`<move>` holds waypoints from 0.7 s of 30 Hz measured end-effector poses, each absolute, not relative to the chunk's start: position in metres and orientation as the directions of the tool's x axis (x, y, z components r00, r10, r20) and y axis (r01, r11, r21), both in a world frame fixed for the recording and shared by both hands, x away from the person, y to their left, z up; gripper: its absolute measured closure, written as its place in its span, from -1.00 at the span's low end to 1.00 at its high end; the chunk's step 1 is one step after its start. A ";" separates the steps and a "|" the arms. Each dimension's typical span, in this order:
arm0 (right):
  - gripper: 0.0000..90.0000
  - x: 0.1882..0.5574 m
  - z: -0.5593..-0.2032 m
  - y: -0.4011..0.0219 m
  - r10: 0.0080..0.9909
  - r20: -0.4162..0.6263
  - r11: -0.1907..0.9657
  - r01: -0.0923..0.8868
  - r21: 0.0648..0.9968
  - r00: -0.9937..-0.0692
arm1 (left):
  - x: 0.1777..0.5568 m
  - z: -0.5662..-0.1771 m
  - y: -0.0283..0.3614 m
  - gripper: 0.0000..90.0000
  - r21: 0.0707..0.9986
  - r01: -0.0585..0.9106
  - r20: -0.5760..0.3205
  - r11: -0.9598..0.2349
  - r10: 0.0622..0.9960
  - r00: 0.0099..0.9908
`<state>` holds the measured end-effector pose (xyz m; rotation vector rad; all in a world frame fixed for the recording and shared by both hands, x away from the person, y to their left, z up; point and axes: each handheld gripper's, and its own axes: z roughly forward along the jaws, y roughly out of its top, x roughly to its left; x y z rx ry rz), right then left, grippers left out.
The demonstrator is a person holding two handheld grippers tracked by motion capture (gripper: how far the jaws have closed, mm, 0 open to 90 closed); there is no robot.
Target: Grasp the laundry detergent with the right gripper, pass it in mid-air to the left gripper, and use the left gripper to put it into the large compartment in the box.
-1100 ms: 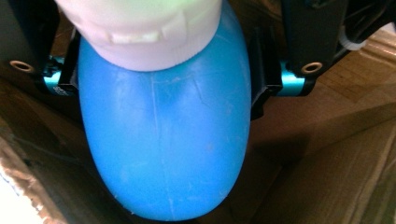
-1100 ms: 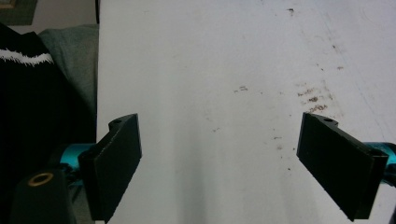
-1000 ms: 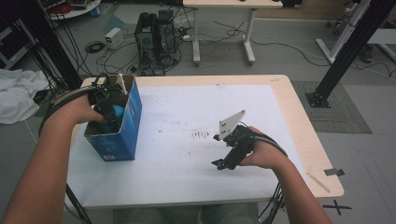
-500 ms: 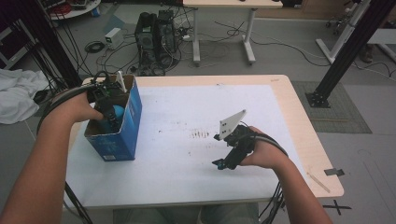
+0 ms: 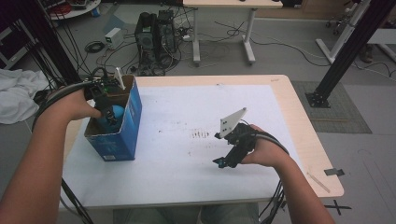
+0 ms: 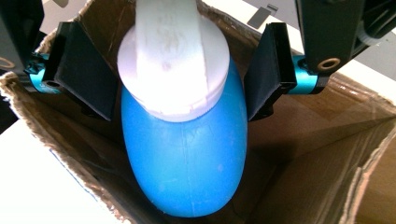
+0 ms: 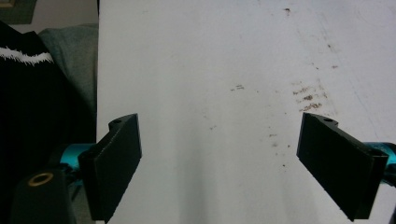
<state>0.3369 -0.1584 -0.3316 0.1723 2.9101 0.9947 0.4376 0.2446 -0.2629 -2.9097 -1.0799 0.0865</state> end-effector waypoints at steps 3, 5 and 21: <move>-0.71 0.337 -0.331 -0.158 0.119 -0.020 0.785 0.082 0.614 -0.993 | 0.436 -0.262 0.245 -0.48 -0.046 0.648 -0.046 -0.760 0.650 0.759; -0.71 0.338 -0.330 -0.157 0.116 -0.022 0.786 0.079 0.614 -0.993 | 0.435 -0.260 0.245 -0.48 -0.045 0.645 -0.047 -0.763 0.647 0.761; -0.71 0.339 -0.330 -0.159 0.124 -0.019 0.787 0.087 0.610 -0.992 | 0.429 -0.246 0.240 -0.55 -0.034 0.626 -0.049 -0.779 0.627 0.777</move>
